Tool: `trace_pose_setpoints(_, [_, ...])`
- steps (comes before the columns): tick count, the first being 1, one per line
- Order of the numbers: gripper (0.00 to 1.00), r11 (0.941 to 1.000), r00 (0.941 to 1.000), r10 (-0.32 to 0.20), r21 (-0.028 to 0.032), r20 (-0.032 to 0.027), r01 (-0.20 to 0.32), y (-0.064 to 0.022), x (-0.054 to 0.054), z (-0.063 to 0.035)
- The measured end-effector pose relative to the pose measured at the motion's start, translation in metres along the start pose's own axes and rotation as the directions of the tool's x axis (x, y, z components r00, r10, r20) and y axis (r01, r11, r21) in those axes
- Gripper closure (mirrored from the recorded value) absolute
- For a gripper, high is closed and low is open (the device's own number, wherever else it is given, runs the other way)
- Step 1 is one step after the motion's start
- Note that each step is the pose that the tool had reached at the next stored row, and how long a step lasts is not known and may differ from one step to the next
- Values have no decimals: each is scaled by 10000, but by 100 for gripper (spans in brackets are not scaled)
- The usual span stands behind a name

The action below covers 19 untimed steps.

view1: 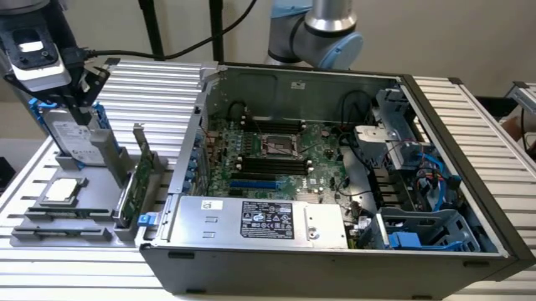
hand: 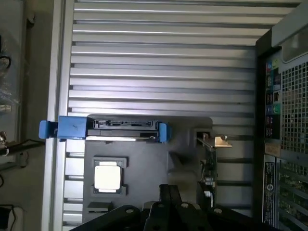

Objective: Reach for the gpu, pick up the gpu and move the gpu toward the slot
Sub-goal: 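Reach for the gpu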

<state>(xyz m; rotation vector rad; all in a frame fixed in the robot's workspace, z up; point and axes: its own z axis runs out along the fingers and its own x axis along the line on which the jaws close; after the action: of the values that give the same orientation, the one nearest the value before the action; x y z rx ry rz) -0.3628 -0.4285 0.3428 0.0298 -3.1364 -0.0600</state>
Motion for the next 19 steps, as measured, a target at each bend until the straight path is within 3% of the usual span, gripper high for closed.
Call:
trace_pose_setpoints(12, [89, 10000, 10000, 2, 1, -41, -2, -295, -417, -12])
trace_pose_setpoints(19, [89, 10000, 10000, 1, 0, -39, -1, -418, -555, 7])
